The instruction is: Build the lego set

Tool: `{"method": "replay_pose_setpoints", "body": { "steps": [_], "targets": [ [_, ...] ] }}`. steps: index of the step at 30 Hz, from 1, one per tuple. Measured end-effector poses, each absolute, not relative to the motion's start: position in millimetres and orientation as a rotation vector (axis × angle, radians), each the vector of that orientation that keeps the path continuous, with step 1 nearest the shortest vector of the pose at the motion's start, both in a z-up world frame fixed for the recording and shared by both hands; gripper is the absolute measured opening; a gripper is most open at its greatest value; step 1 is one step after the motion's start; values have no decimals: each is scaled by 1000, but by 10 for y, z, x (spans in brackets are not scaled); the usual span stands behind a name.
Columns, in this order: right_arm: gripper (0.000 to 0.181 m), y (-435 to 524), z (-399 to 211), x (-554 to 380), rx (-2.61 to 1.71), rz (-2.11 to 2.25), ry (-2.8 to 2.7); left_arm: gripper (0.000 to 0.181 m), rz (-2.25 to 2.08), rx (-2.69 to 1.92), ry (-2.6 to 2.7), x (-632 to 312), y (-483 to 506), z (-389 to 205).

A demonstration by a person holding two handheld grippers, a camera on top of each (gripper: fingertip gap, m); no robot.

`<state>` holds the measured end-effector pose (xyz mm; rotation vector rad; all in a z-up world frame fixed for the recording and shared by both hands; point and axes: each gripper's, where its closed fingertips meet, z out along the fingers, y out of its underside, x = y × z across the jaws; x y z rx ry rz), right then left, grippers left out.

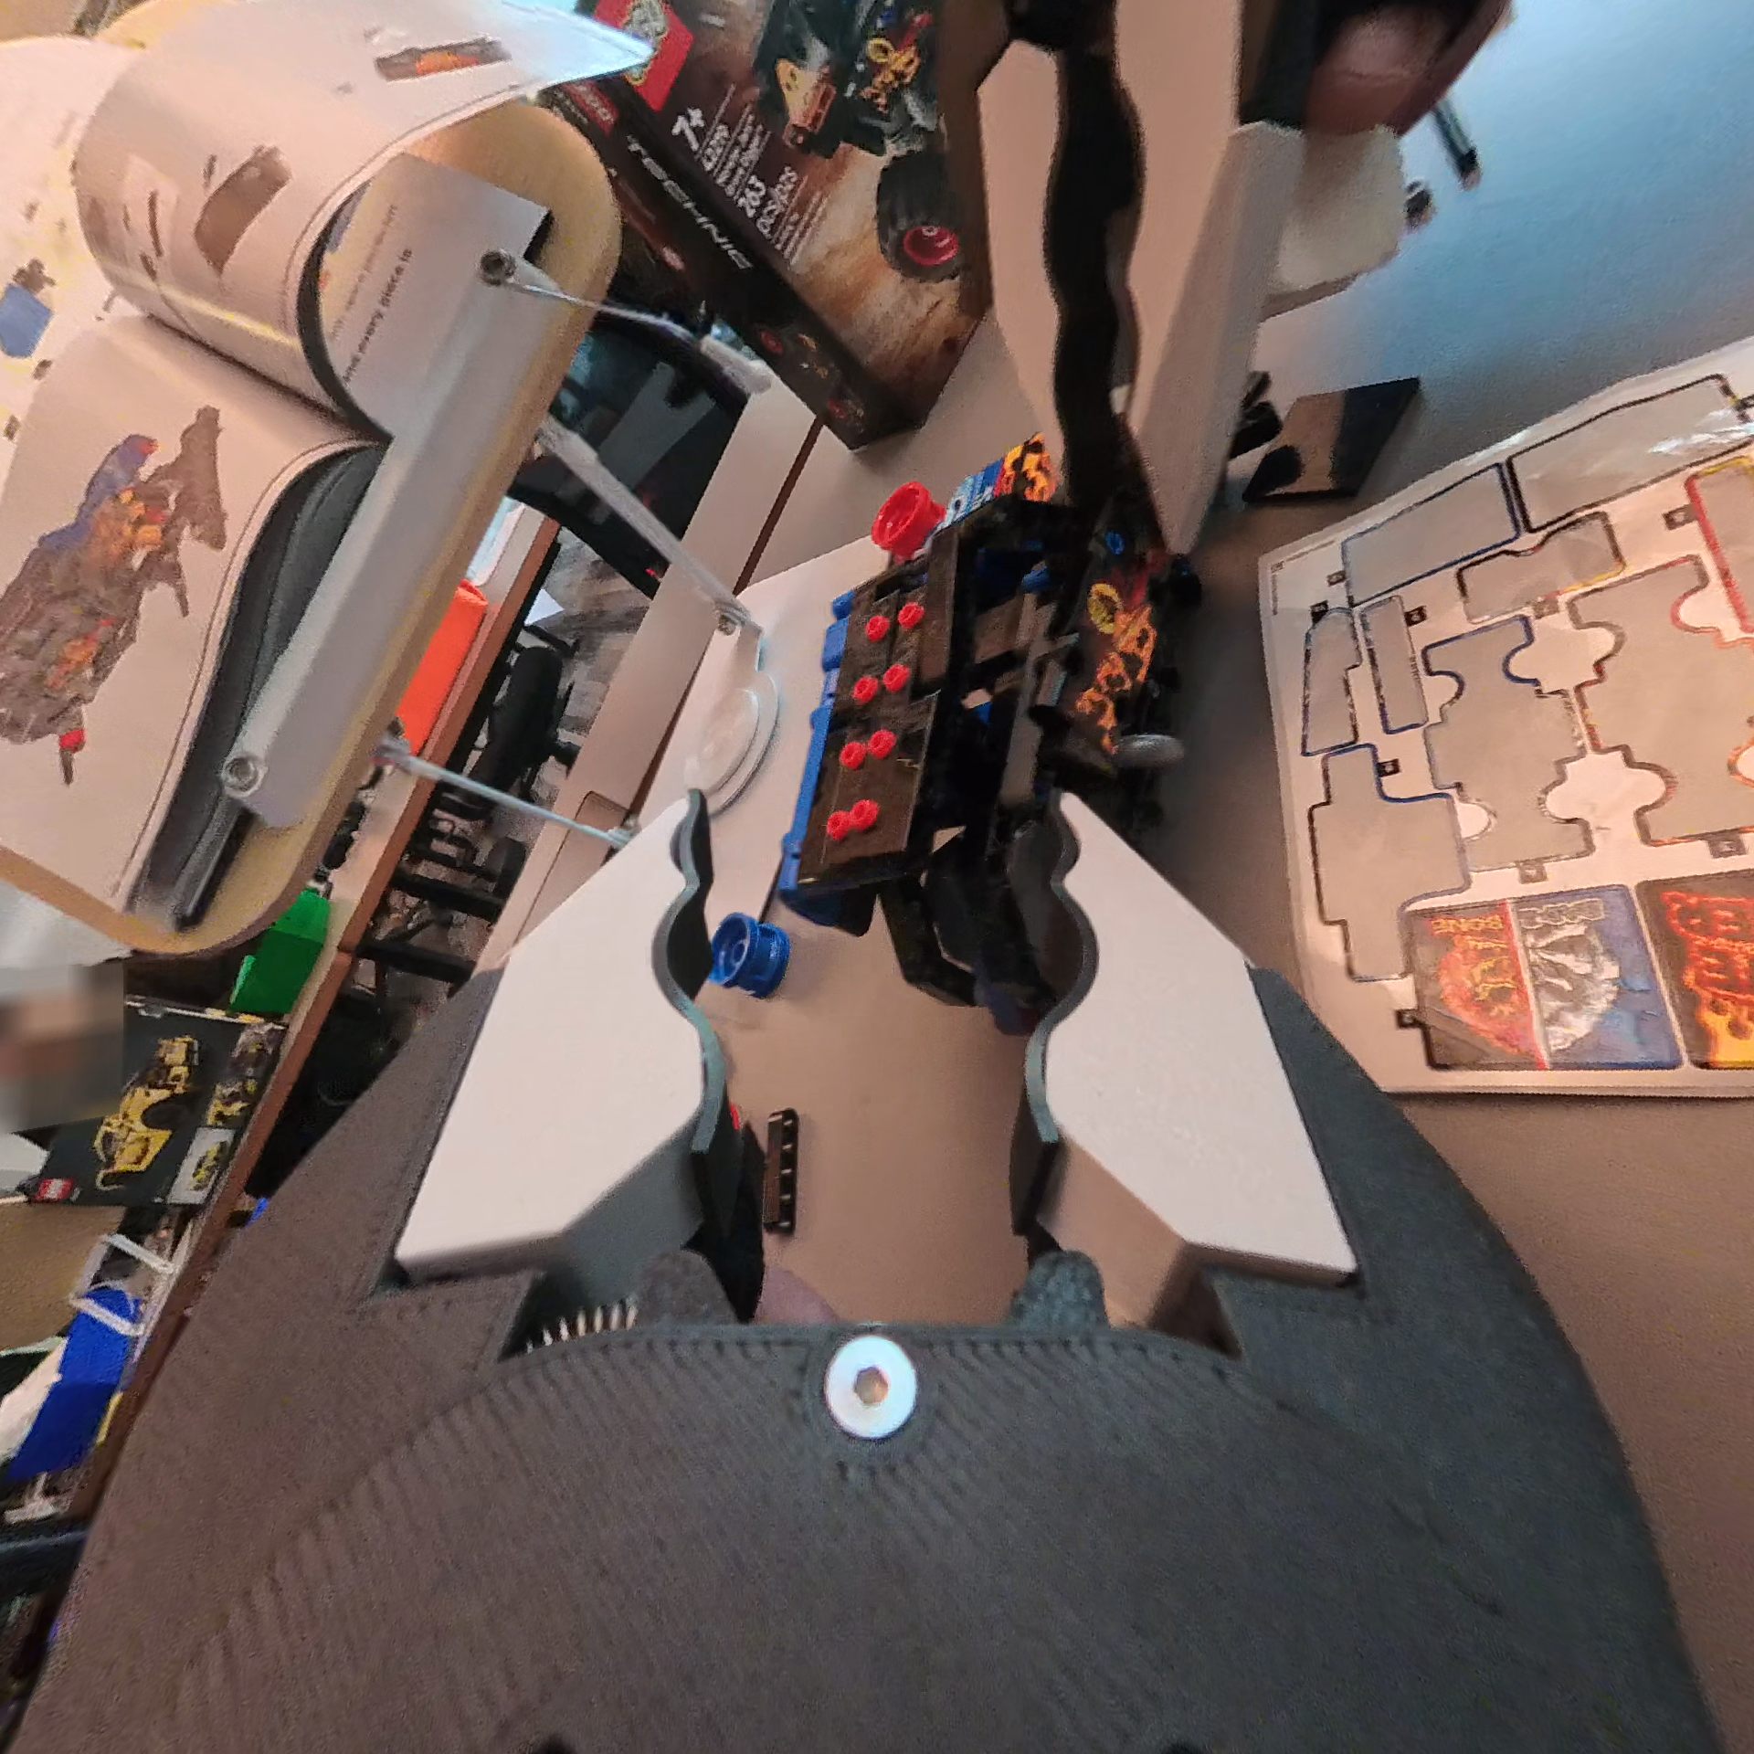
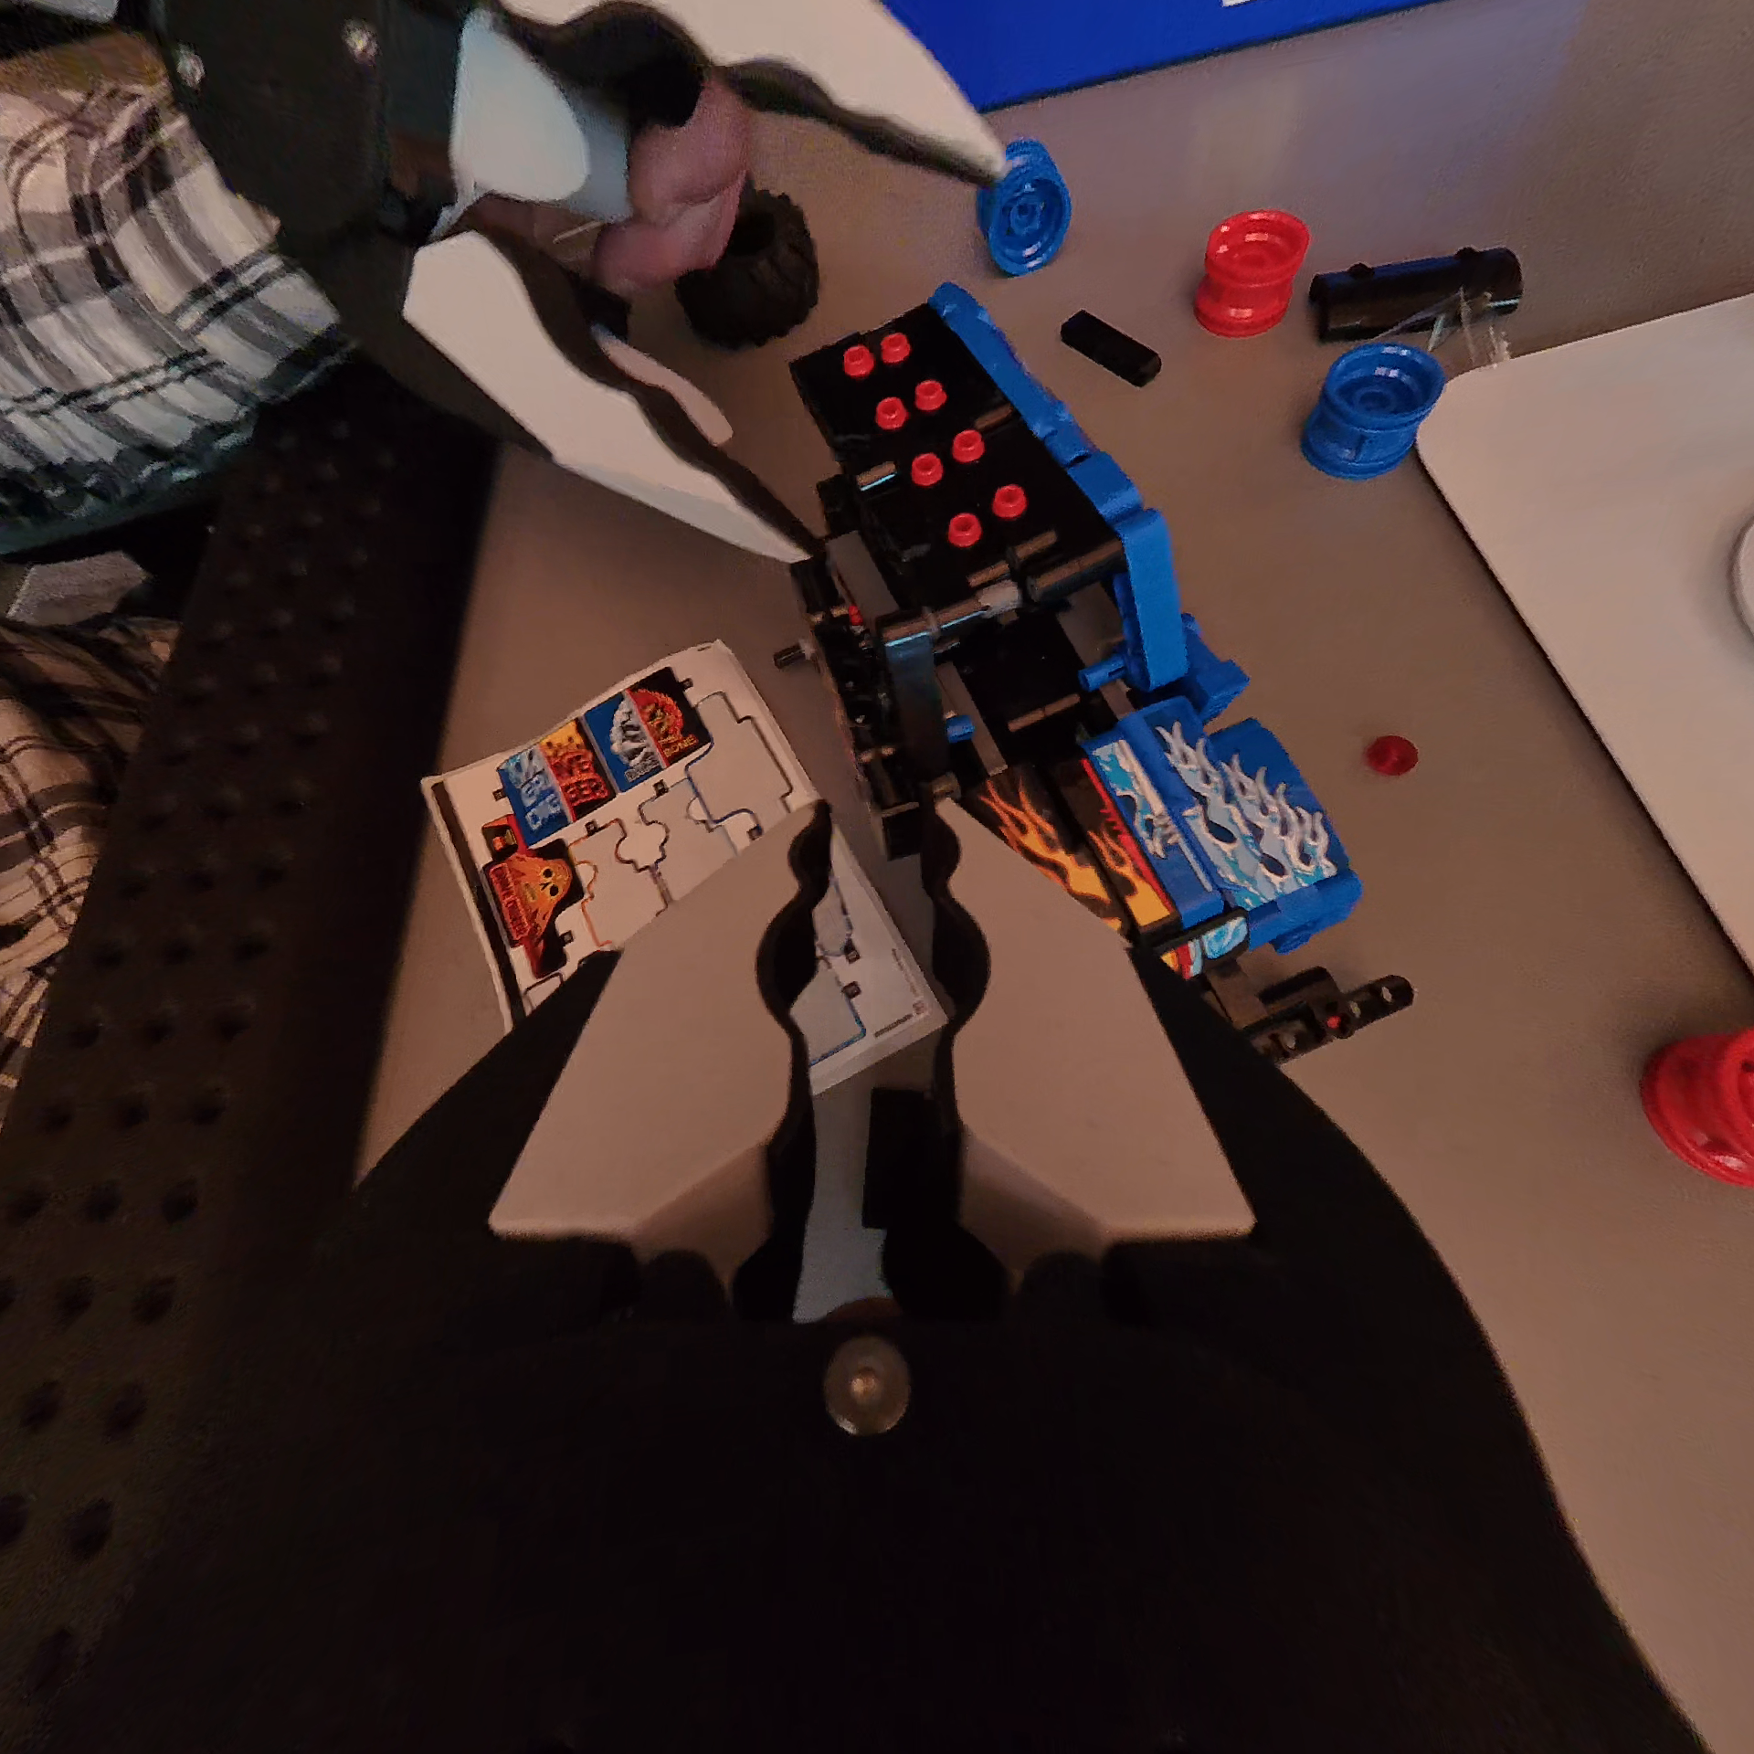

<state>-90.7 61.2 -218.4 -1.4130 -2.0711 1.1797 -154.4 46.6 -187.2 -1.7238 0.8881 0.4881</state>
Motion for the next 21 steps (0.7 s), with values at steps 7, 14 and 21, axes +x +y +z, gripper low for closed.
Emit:
{"method": "replay_pose_setpoints", "body": {
  "steps": [7, 14, 21],
  "targets": [
    [27, 716, -2190, -779, -1382, 1036, -2119, 71, 376, -1830, 904, -1534, 504, -2042],
    [31, 817, -2144, -784, -1393, 1035, -2078, 53, 103, -1910, 795, -1517, 669, -2045],
    [38, 1152, -1935, -826, -1351, 958, -1911, 52, -315, -2077, 551, -1613, 815, -2011]
  ]
}}
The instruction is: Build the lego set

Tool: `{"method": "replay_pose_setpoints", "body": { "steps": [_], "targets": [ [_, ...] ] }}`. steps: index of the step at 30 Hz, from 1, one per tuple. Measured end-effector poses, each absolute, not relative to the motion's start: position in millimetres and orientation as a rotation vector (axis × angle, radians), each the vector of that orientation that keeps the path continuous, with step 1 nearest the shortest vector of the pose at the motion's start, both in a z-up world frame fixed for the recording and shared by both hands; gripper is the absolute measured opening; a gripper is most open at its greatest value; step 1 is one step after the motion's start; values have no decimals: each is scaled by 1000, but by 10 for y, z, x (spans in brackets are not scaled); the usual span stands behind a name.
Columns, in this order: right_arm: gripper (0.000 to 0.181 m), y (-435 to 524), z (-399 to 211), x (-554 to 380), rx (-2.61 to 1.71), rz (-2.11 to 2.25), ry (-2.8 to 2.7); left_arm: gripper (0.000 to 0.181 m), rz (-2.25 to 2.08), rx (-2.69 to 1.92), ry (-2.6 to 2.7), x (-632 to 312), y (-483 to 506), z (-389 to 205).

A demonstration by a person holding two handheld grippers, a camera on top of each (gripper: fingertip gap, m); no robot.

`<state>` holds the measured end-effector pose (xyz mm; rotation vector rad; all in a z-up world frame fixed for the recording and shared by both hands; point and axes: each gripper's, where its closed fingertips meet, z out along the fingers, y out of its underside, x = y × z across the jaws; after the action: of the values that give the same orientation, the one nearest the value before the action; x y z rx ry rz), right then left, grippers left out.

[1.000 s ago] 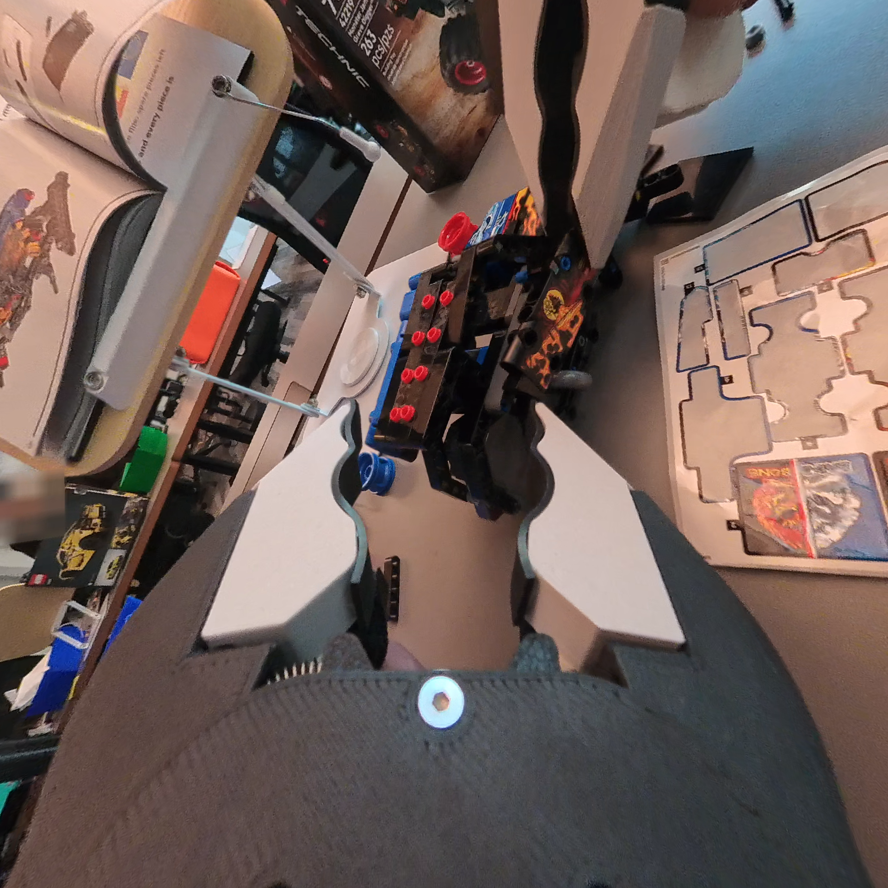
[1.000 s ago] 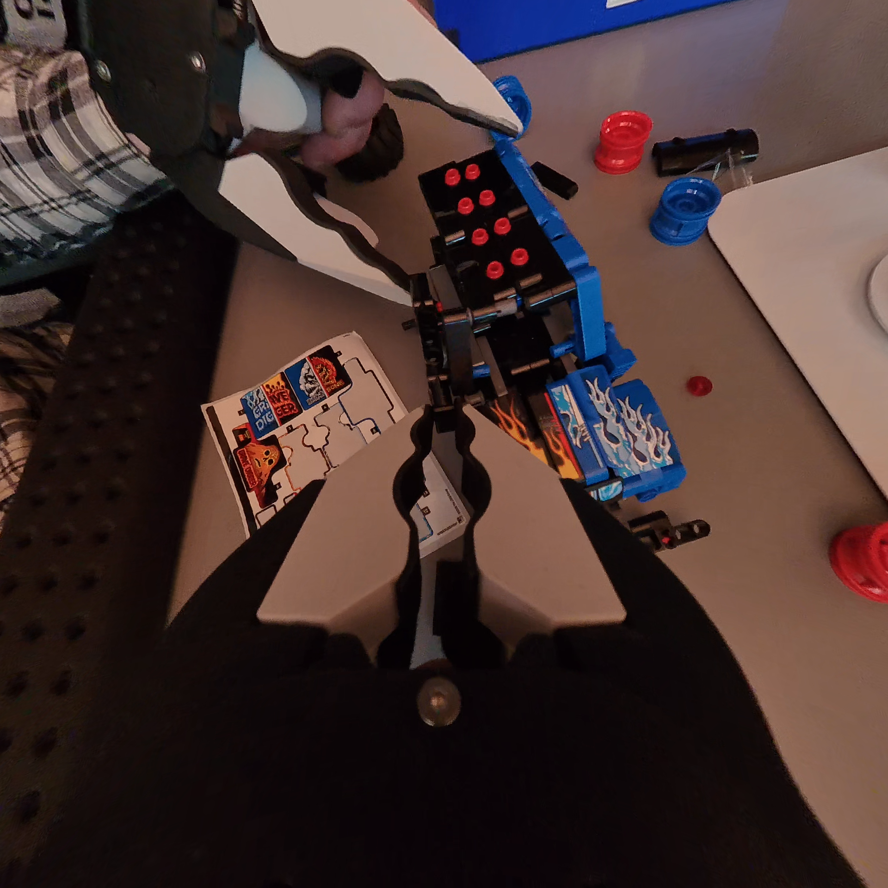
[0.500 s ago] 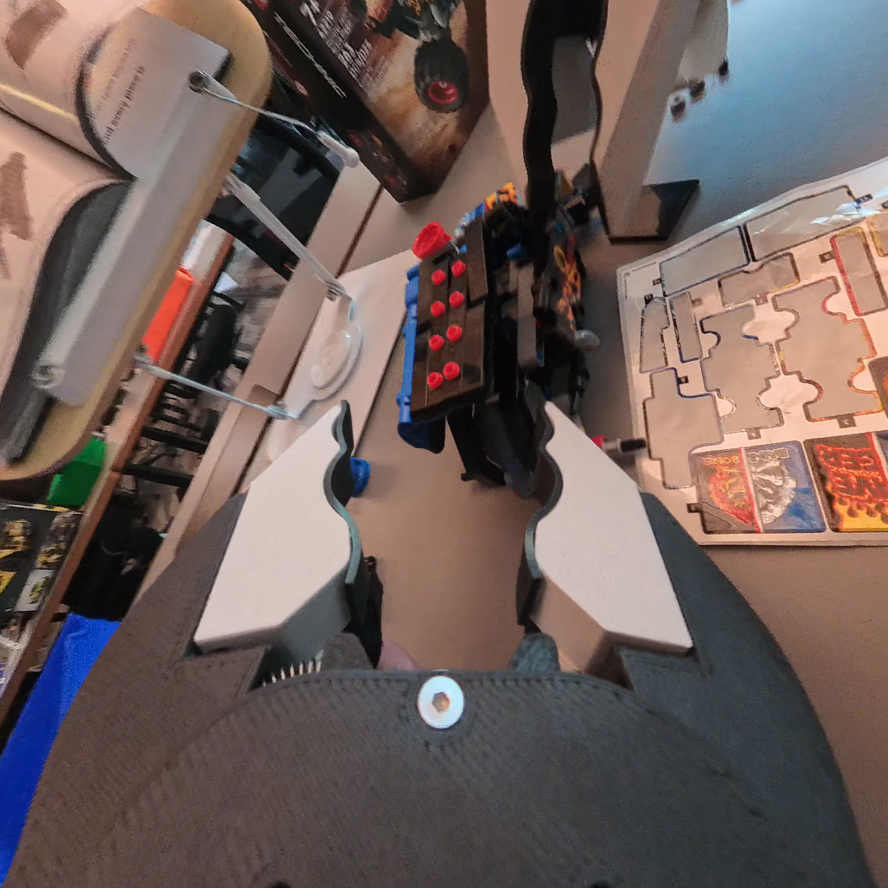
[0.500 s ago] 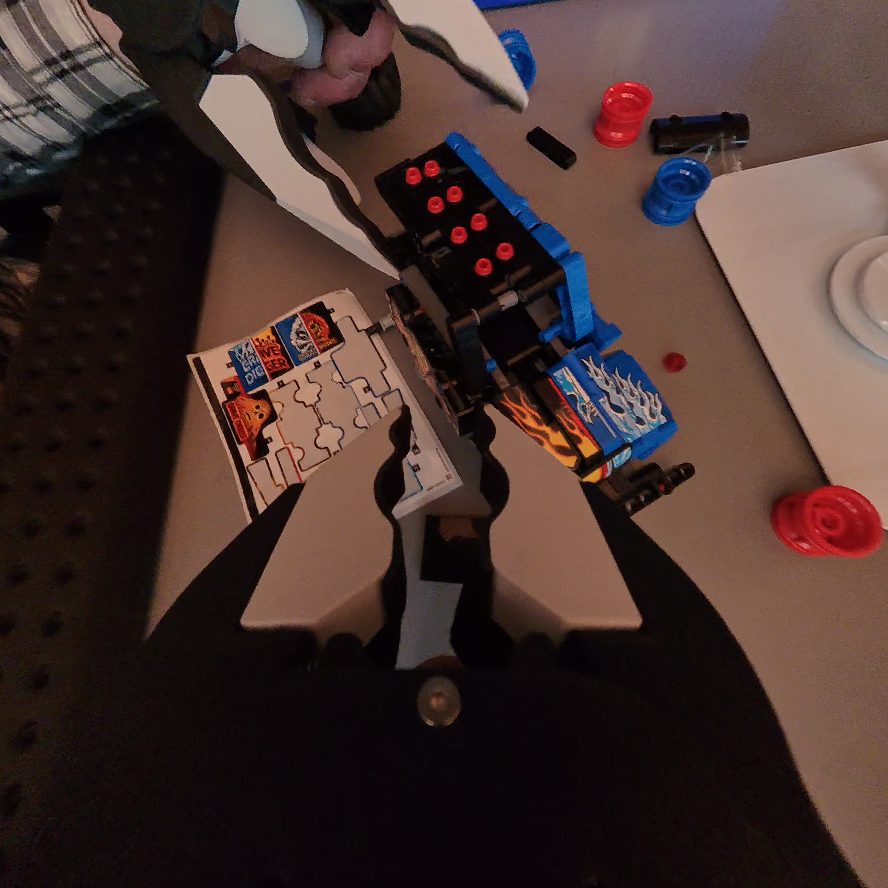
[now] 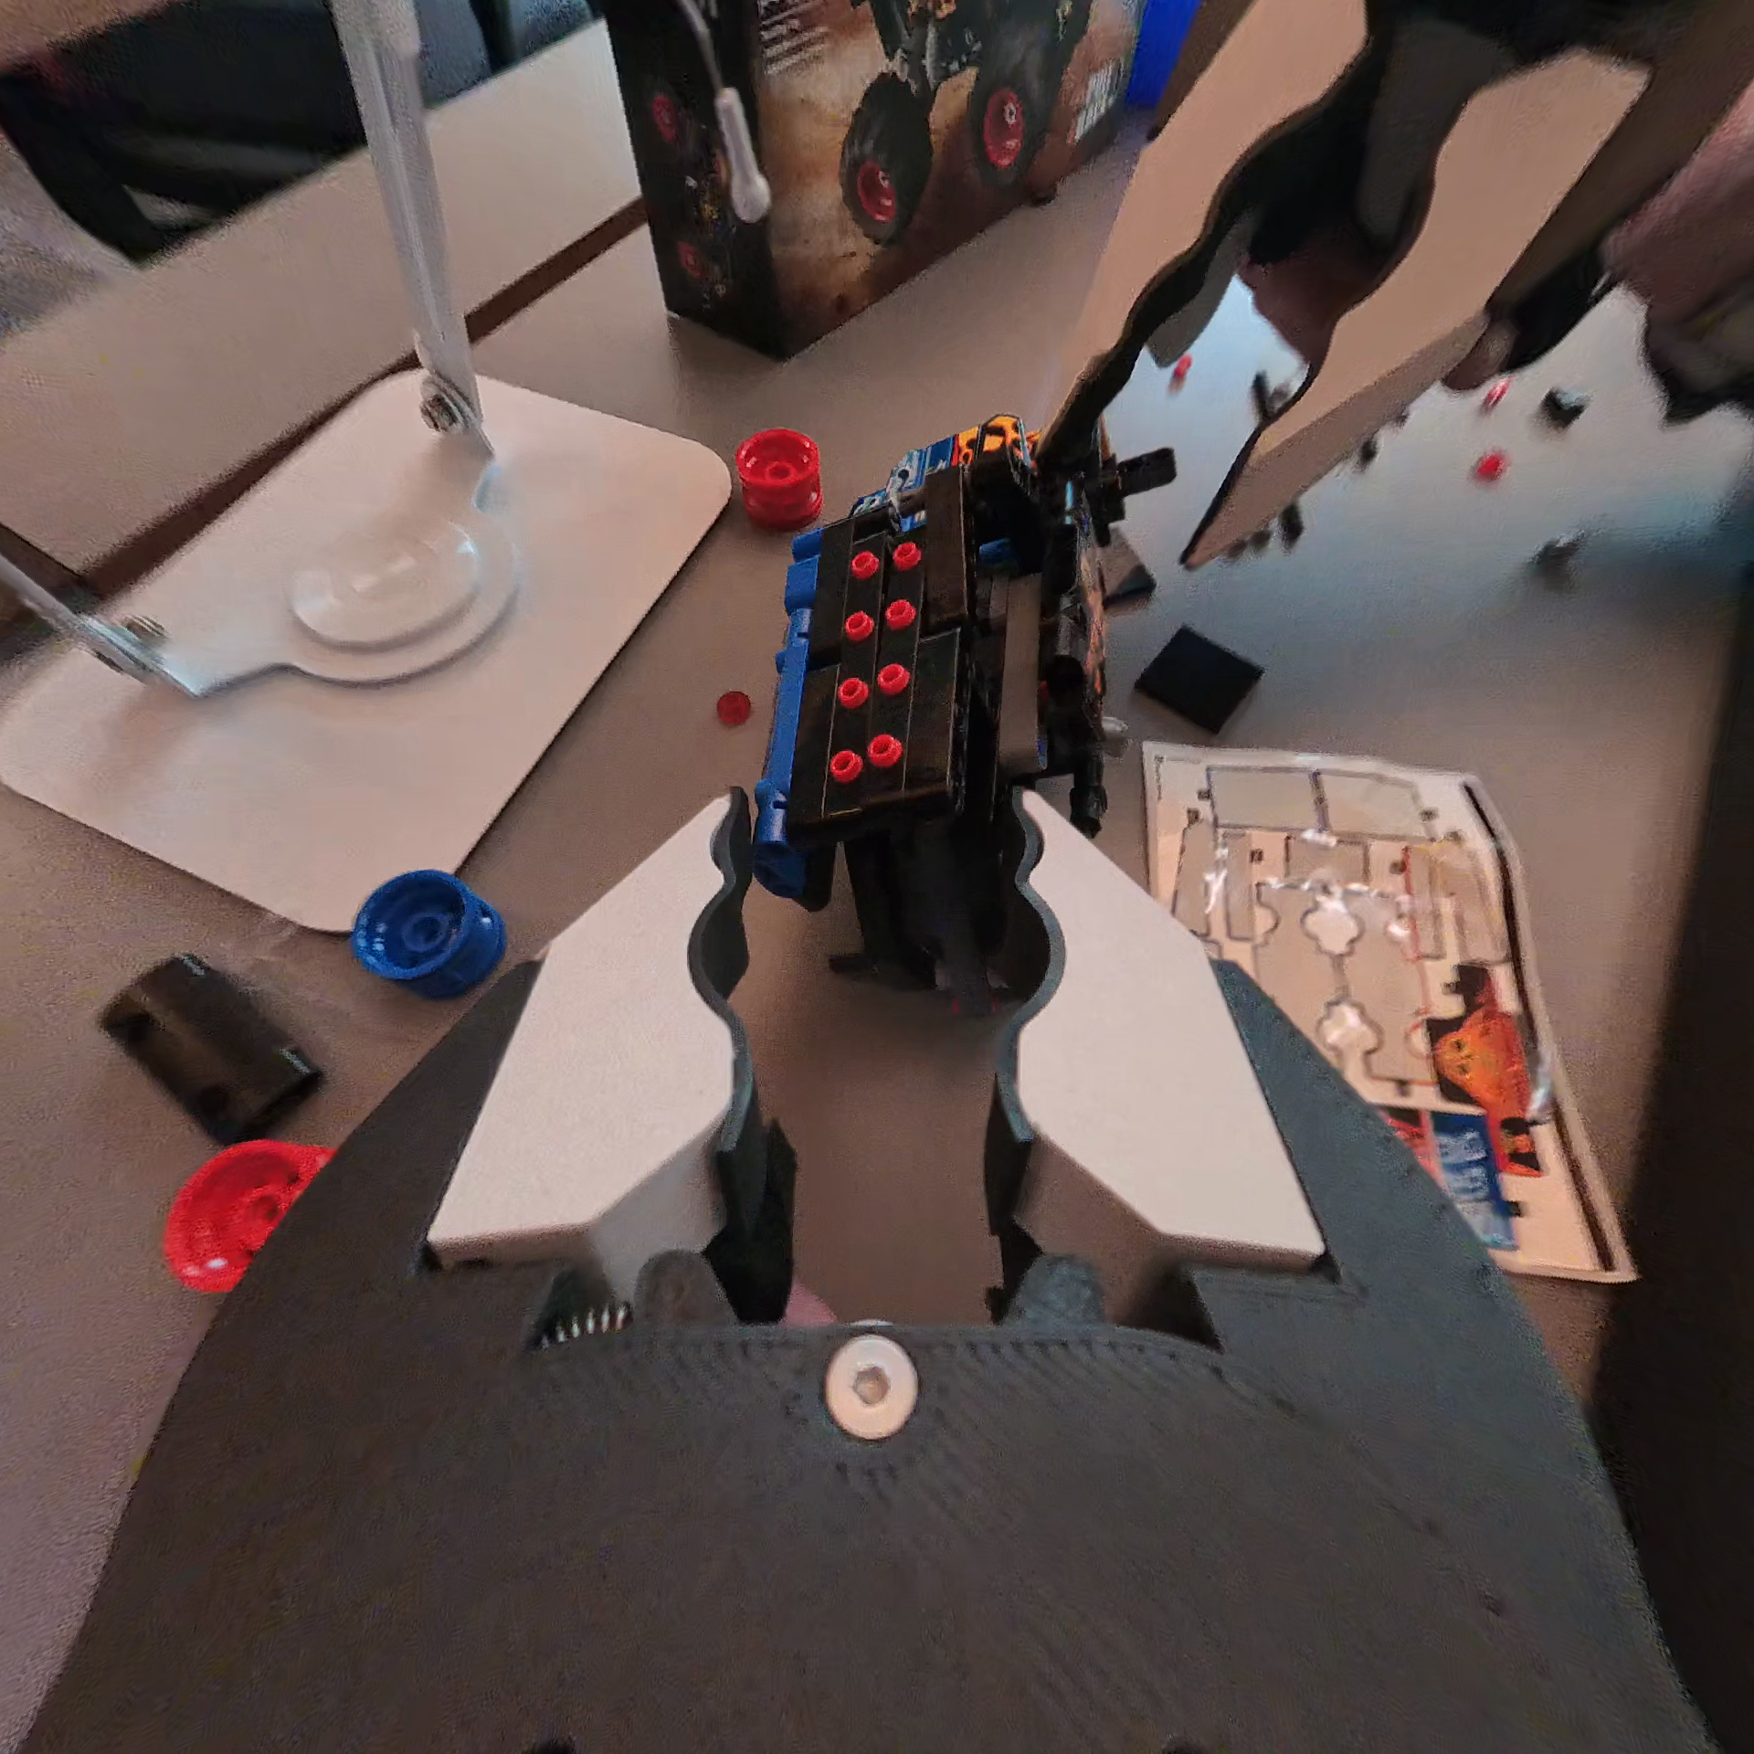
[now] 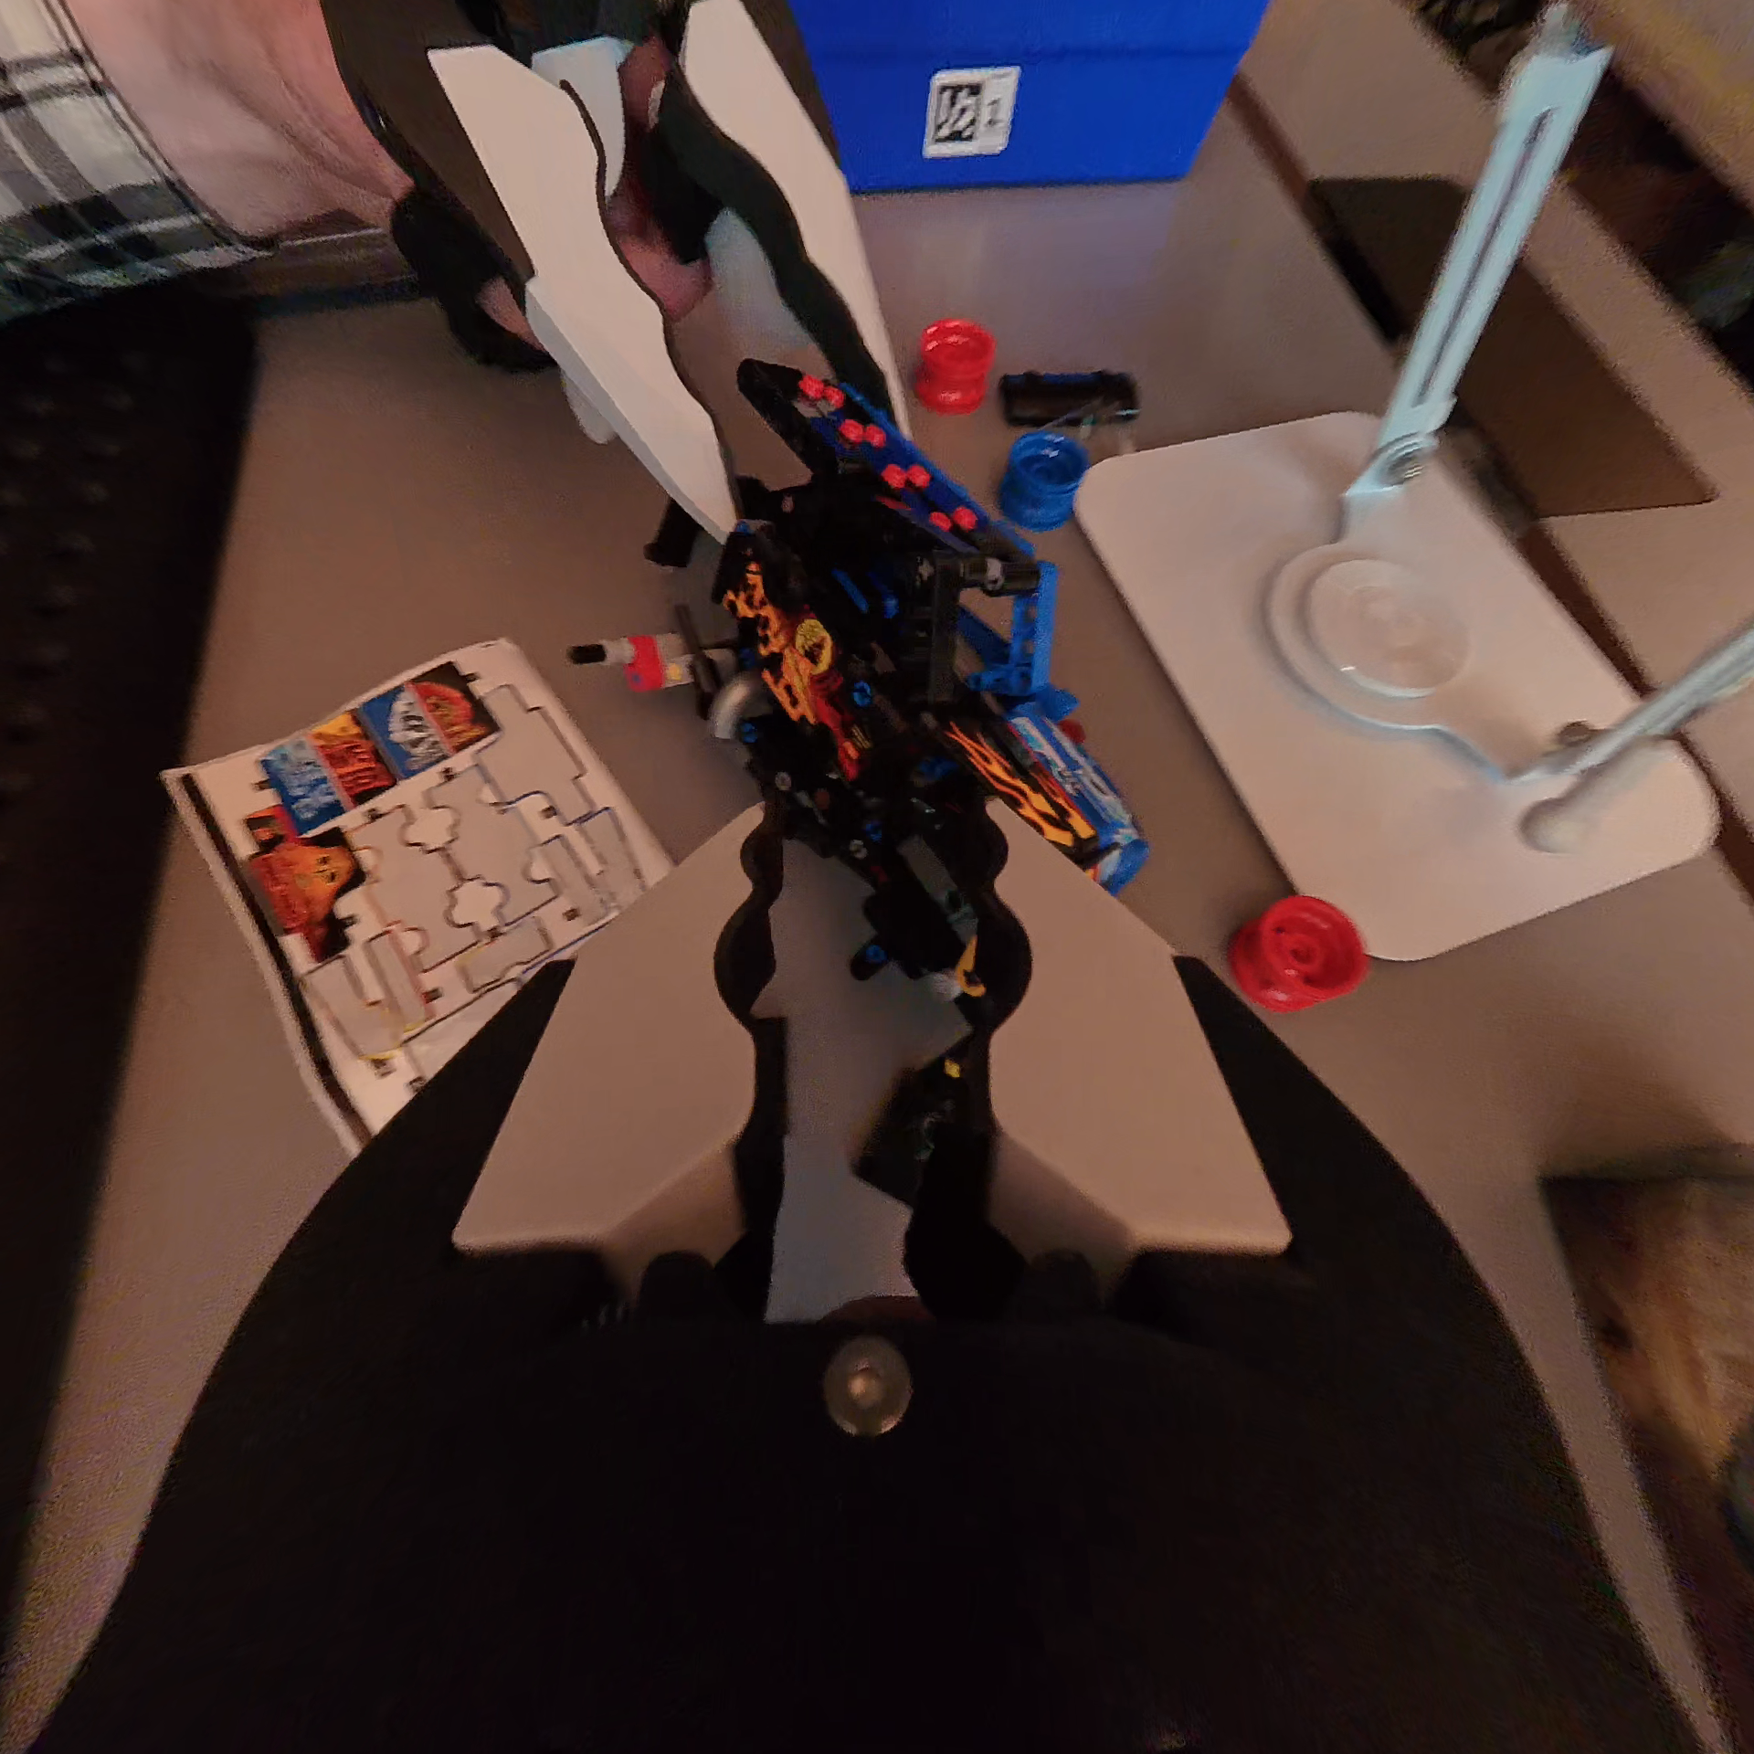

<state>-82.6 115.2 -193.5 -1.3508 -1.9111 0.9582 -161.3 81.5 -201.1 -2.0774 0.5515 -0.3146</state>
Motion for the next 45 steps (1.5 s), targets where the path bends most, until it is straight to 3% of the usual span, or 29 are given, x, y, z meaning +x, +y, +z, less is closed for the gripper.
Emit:
{"method": "replay_pose_setpoints", "body": {
  "steps": [9, 14, 18, 22, 33, 37, 40, 41, 45],
  "targets": [
    [47, 1359, -1884, -948, -1215, 771, -1830, 48, -826, -2158, 395, -1624, 825, -1981],
    [26, 1383, -1871, -1007, -1194, 777, -1804, 50, -844, -2123, 356, -1711, 872, -1973],
    [26, 1413, -2063, -1053, -1229, 703, -1880, 62, -702, -2070, 408, -1796, 898, -1883],
    [18, 1349, -2069, -1155, -1227, 757, -1900, 58, -645, -2130, 462, -1758, 905, -2028],
    [54, 1608, -2145, -1104, -1169, 615, -1921, 57, -585, -2126, 502, -1702, 1004, -2083],
    [58, 1506, -2039, -1084, -1141, 648, -1941, 56, -935, -2137, 372, -1638, 902, -2044],
    [48, 1342, -1959, -1065, -1129, 737, -1978, 56, -1173, -2107, 290, -1648, 848, -1993],
    [41, 1293, -1967, -1058, -1141, 761, -2006, 56, -1224, -2095, 260, -1668, 863, -1986],
    [45, 1343, -1986, -1113, -1203, 765, -2027, 56, -1273, -2049, 144, -1773, 1006, -1977]
  ]
}}
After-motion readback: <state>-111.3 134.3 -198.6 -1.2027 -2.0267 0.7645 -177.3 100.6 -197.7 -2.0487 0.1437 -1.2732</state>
